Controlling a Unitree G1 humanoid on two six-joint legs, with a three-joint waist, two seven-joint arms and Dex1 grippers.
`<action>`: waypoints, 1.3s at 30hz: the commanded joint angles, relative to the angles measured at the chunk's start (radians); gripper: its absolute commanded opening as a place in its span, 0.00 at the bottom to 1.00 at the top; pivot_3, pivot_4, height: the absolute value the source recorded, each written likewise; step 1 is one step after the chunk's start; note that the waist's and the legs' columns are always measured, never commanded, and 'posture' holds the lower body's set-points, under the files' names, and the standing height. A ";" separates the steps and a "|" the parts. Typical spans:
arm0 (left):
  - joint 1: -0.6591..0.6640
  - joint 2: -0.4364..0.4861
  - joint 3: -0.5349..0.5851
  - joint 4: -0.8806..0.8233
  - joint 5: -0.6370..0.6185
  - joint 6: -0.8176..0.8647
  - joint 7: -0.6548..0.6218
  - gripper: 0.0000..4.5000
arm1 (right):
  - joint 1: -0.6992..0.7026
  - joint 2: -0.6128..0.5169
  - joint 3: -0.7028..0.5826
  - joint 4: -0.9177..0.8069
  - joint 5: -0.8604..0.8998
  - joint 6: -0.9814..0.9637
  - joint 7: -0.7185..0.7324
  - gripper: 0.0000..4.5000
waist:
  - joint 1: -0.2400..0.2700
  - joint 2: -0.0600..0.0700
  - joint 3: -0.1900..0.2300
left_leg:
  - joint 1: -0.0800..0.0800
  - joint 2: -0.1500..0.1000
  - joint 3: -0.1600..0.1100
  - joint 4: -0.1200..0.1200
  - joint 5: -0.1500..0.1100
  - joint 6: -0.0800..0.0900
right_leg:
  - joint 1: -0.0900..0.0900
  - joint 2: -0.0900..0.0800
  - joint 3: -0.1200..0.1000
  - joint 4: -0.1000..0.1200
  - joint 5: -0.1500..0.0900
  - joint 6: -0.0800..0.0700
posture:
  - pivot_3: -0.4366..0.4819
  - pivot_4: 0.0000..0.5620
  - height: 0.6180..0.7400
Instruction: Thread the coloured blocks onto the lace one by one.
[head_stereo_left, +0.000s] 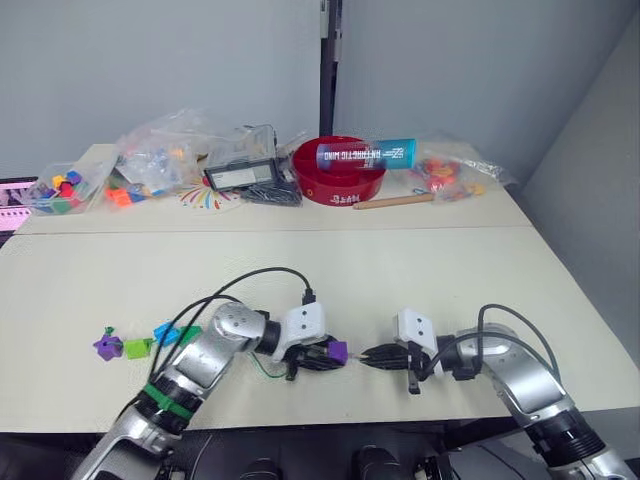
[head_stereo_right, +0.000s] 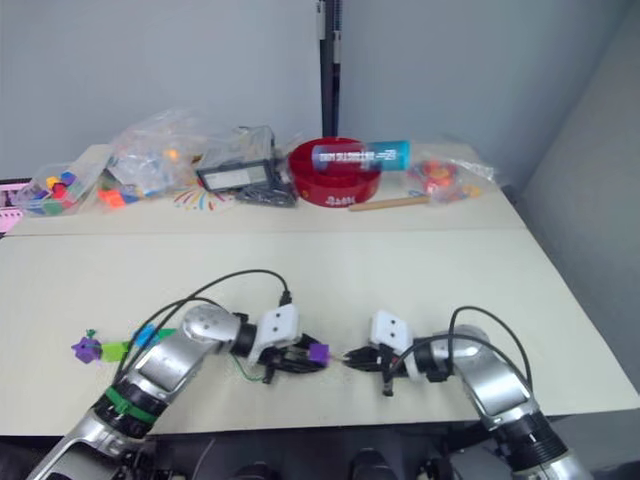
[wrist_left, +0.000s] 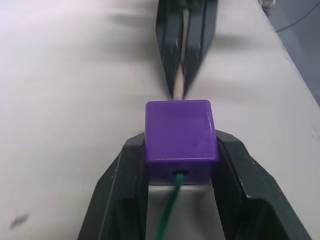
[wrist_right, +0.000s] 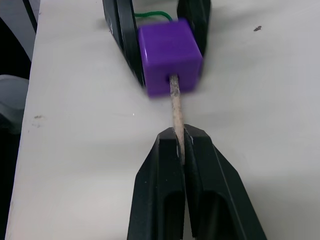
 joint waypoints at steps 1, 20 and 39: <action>0.065 0.127 0.092 -0.015 -0.023 -0.052 -0.056 0.26 | -0.014 -0.038 -0.030 -0.018 0.012 -0.013 0.031 0.00 | -0.003 0.000 0.000 | 0.000 0.000 0.000 0.000 0.000 0.000 | 0.000 0.000 0.000 0.000 0.000 0.000 | 0.48 0.27 1.00; 0.188 0.506 0.296 0.503 -0.011 -0.545 -0.269 0.26 | -0.015 -0.078 -0.016 0.003 0.006 -0.064 0.092 0.00 | -0.047 0.002 0.001 | 0.005 0.008 0.003 -0.011 0.000 0.000 | 0.000 0.009 0.000 0.006 -0.009 -0.005 | 0.48 0.27 1.00; 0.137 0.586 0.301 0.252 -0.008 -0.300 -0.315 0.92 | -0.046 0.017 0.041 -0.024 -0.008 -0.010 0.036 0.00 | -0.035 0.003 0.001 | -0.002 0.015 0.003 -0.013 0.000 0.000 | -0.017 0.017 0.002 0.009 -0.004 -0.017 | 0.48 0.27 1.00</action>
